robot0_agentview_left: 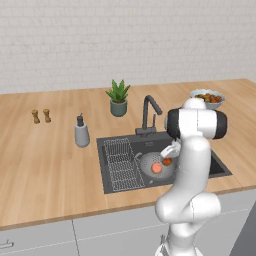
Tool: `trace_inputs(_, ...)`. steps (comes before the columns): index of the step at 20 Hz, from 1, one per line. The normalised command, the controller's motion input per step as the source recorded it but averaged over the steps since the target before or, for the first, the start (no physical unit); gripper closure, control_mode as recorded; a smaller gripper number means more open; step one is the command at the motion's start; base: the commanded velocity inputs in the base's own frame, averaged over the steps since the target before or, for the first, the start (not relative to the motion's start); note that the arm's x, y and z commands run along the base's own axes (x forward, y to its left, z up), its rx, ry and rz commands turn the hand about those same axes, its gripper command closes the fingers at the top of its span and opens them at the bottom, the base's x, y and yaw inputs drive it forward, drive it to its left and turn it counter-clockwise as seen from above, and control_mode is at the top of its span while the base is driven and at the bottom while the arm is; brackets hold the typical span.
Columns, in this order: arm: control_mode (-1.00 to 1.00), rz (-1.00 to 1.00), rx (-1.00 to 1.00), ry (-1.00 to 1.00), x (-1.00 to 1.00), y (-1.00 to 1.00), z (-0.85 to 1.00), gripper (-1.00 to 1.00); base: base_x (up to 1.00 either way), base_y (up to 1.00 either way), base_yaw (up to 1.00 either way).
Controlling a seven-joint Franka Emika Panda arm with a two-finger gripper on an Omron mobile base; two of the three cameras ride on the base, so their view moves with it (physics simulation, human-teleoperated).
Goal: Put the colander in the sink, put the peach, apple in the colander, and turn on the sink faucet and pour water over the colander.
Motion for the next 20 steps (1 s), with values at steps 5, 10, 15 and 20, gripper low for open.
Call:
trace_inputs(5,-1.00,0.00,0.00,0.00,0.03,0.01,-0.20,1.00,0.00,0.00,0.00)
trace_inputs(10,-1.00,0.00,0.00,0.00,0.03,0.02,-0.15,1.00,0.00,0.00,0.00)
trace_inputs(15,-1.00,0.00,0.00,0.00,0.00,0.07,-0.03,-1.00,0.00,0.00,0.00)
trace_inputs(20,-1.00,0.00,0.00,-0.01,-0.01,0.05,0.03,-1.00,0.00,0.00,0.00)
